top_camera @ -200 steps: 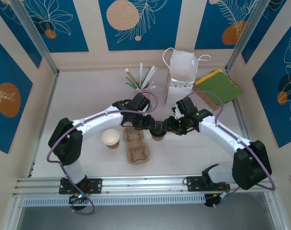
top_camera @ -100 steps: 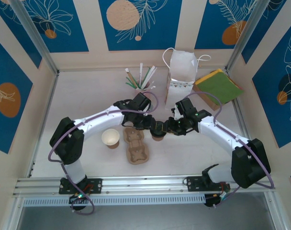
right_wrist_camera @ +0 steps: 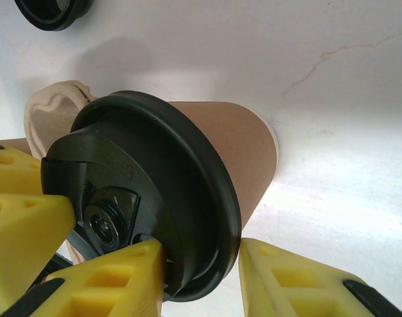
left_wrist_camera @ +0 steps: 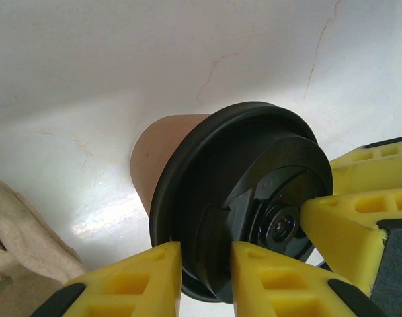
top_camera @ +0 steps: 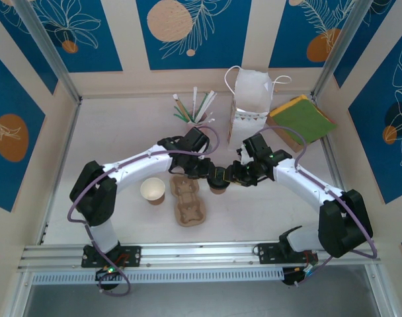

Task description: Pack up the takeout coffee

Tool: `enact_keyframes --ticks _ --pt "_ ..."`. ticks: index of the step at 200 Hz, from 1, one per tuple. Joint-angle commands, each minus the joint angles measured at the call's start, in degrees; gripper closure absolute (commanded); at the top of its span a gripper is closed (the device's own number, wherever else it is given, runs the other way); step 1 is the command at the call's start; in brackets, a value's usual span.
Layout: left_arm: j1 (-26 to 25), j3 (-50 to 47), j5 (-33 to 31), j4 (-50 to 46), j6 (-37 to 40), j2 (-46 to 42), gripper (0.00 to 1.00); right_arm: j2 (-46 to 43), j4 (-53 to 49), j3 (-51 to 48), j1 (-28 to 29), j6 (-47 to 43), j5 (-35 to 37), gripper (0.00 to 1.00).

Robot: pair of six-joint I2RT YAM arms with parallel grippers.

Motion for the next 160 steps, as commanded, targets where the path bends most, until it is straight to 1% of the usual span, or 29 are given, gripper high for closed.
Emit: enact_keyframes --ticks 1,45,123,160 --pt "-0.5 1.1 -1.2 -4.1 1.6 1.5 0.76 -0.1 -3.6 2.4 -0.3 -1.2 0.6 0.65" --pt "-0.4 1.4 -1.5 -4.5 1.9 1.6 0.77 0.2 -3.3 5.1 -1.2 -1.0 -0.1 0.62" --pt "-0.5 2.0 -1.1 -4.7 2.0 2.1 0.77 8.0 -0.8 8.3 -2.5 -2.8 -0.7 0.63" --pt "-0.5 2.3 -1.1 -5.2 2.1 2.7 0.77 9.9 -0.4 7.3 -2.5 -2.3 -0.5 0.68"
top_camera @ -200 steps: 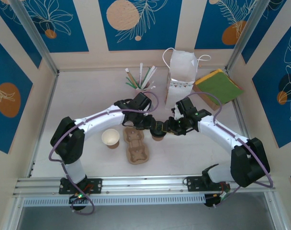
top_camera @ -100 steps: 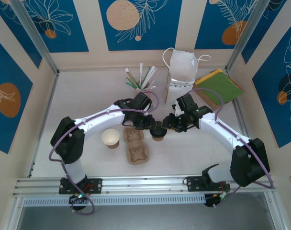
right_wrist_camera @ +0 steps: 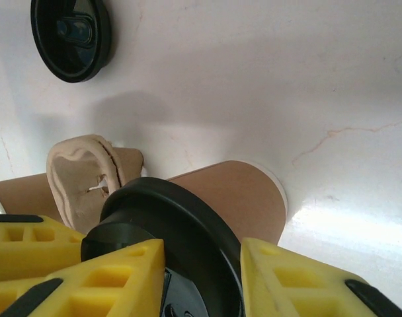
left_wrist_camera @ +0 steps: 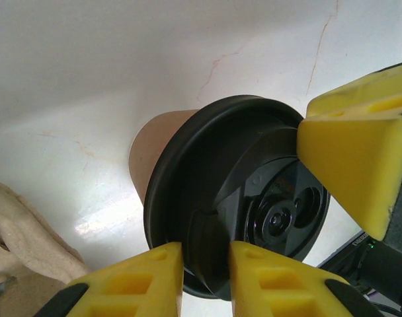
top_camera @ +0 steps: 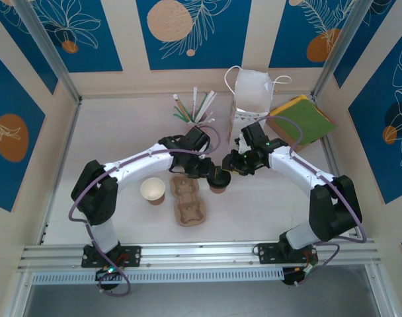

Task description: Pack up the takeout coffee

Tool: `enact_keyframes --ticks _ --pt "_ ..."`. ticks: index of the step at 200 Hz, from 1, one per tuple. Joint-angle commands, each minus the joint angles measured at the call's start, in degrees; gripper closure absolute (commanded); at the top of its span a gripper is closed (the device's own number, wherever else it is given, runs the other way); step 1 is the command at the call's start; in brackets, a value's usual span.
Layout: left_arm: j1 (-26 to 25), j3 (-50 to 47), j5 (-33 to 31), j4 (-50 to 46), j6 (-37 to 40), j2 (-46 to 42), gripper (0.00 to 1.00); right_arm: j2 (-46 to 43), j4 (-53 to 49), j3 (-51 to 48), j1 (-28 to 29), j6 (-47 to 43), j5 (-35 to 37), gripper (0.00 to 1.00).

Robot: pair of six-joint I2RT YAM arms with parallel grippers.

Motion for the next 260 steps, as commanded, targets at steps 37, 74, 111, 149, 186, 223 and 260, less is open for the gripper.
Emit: enact_keyframes --ticks 37,74,111,149,186,223,260 --pt "-0.5 0.6 -1.0 -4.8 1.1 3.1 0.78 1.7 -0.7 -3.8 -0.1 -0.2 0.5 0.70" --pt "-0.5 -1.2 -0.5 -4.3 1.0 3.2 0.79 1.1 0.0 -7.5 0.1 0.5 0.8 0.71" --pt "-0.6 -2.4 -0.1 -4.4 1.1 3.6 0.79 0.6 -0.1 -8.7 0.4 0.7 1.3 0.71" --pt "-0.6 0.1 -0.5 -5.6 1.1 2.5 0.79 -1.0 -2.3 -5.2 0.4 0.0 1.9 0.71" --pt "-0.6 3.9 -0.3 -6.6 1.0 1.7 0.74 -2.8 -4.4 -0.5 0.5 -0.8 1.8 0.68" --pt "-0.4 6.9 -0.3 -7.1 1.4 1.7 0.67 -3.7 -5.8 2.4 0.7 -1.4 1.9 0.64" --pt "-0.1 8.6 -1.3 -7.7 2.7 2.1 0.67 -5.5 -6.3 1.8 1.0 -0.9 1.7 0.63"
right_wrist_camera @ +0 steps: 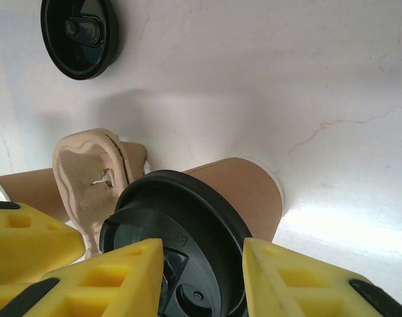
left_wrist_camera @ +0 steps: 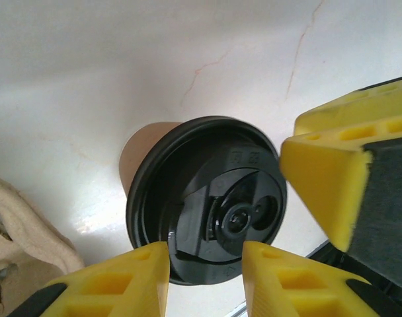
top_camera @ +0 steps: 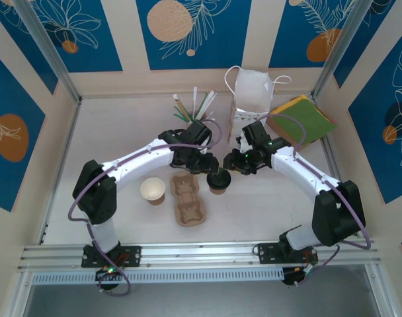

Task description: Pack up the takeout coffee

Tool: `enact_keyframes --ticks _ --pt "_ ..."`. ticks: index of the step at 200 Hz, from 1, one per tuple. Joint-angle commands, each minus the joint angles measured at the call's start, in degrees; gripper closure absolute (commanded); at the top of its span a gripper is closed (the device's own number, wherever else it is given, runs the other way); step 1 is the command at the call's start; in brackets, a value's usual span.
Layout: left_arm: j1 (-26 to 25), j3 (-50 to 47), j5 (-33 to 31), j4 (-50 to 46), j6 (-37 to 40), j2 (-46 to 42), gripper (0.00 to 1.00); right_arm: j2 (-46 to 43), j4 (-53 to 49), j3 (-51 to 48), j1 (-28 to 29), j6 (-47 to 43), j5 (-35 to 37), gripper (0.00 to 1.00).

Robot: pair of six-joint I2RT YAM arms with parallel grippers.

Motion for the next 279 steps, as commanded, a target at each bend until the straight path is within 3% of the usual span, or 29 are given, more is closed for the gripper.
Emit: enact_keyframes --ticks 1,83,165,279 --pt "-0.1 2.1 -1.4 -2.2 2.3 1.4 0.67 -2.6 -2.6 0.4 0.5 -0.4 -0.1 0.63" --pt "0.5 6.5 -3.8 -5.7 7.6 6.2 0.71 -4.1 -2.9 -3.3 1.8 0.8 -1.7 0.64" --pt "0.5 5.1 -4.0 -6.0 7.7 7.3 0.74 -3.0 -1.9 -6.3 2.6 1.0 -1.2 0.69" --pt "-0.1 4.8 -4.1 -6.4 7.7 7.2 0.74 -3.2 0.1 -3.7 0.3 1.8 -4.0 0.66"
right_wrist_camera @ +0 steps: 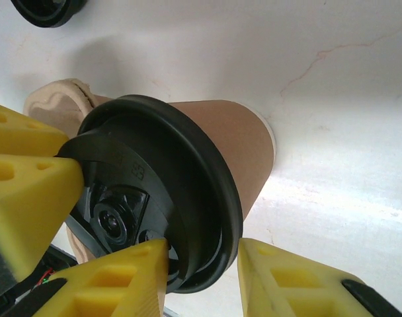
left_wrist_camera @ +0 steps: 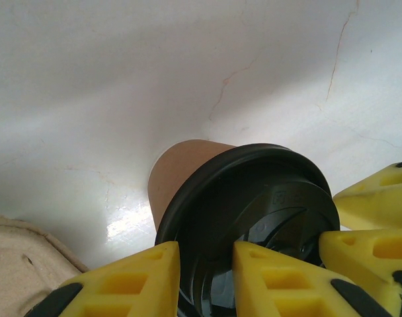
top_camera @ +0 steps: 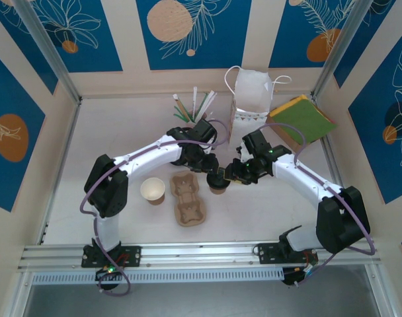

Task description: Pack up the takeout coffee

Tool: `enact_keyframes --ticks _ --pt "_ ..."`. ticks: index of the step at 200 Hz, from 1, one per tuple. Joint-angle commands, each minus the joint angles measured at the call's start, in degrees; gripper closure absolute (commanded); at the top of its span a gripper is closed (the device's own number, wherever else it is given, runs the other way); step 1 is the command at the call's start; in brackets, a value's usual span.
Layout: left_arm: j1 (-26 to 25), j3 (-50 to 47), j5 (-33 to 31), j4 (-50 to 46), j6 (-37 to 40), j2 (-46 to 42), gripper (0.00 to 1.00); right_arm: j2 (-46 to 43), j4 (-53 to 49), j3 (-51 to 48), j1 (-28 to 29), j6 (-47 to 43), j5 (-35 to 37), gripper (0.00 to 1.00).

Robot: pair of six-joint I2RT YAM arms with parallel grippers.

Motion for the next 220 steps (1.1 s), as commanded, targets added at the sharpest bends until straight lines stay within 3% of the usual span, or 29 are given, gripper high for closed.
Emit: enact_keyframes --ticks 1,117,220 --pt "-0.3 -0.3 -1.1 -2.4 0.8 0.9 0.74 0.1 0.7 2.0 -0.8 0.7 -2.3 0.66" --pt "-0.8 -0.5 -1.1 -2.5 0.4 1.1 0.75 3.8 2.7 2.2 -2.0 -0.4 -3.7 0.67" --pt "-1.6 -4.9 -1.0 -1.9 -0.6 2.4 0.76 5.1 2.8 -5.1 -2.1 1.0 -1.0 0.78"
